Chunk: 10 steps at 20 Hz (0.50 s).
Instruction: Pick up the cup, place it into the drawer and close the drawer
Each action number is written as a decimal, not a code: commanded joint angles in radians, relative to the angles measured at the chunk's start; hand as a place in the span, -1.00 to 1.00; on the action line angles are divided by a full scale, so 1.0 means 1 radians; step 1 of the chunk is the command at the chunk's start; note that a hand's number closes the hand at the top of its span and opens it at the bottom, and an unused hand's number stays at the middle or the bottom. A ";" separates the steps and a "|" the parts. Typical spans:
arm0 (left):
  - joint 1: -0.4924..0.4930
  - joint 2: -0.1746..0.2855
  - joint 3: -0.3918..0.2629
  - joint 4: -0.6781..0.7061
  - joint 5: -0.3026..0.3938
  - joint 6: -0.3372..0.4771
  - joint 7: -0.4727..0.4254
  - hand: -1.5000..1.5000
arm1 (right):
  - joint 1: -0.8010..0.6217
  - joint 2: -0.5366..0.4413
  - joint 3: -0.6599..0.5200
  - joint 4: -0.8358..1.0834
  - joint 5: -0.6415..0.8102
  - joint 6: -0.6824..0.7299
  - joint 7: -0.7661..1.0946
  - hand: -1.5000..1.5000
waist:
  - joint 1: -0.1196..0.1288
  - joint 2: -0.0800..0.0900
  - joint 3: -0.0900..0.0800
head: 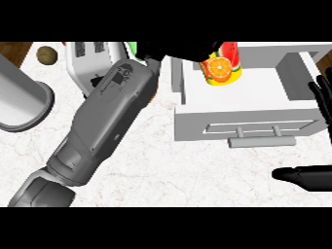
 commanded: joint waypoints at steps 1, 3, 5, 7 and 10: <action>-0.046 0.000 -0.053 0.116 0.047 0.013 -0.029 1.00 | -0.036 -0.010 -0.015 0.074 0.003 0.009 -0.033 -1.00 | 0.005 0.002 0.000; -0.111 0.000 -0.068 0.150 0.085 0.066 0.008 1.00 | 0.052 0.023 0.026 -0.050 0.022 -0.003 -0.008 -1.00 | -0.009 0.000 0.000; -0.067 0.000 -0.152 0.175 0.125 0.058 -0.043 1.00 | -0.001 -0.033 -0.047 0.033 -0.040 0.041 -0.030 -1.00 | -0.017 0.004 0.000; -0.116 0.000 -0.142 0.228 0.158 0.032 -0.049 1.00 | 0.005 0.006 0.008 0.070 0.021 0.026 -0.081 -1.00 | -0.020 0.008 0.001; -0.091 0.000 -0.205 0.264 0.188 0.045 -0.068 1.00 | -0.013 0.002 0.009 0.014 0.008 0.015 -0.018 -1.00 | -0.024 0.007 0.000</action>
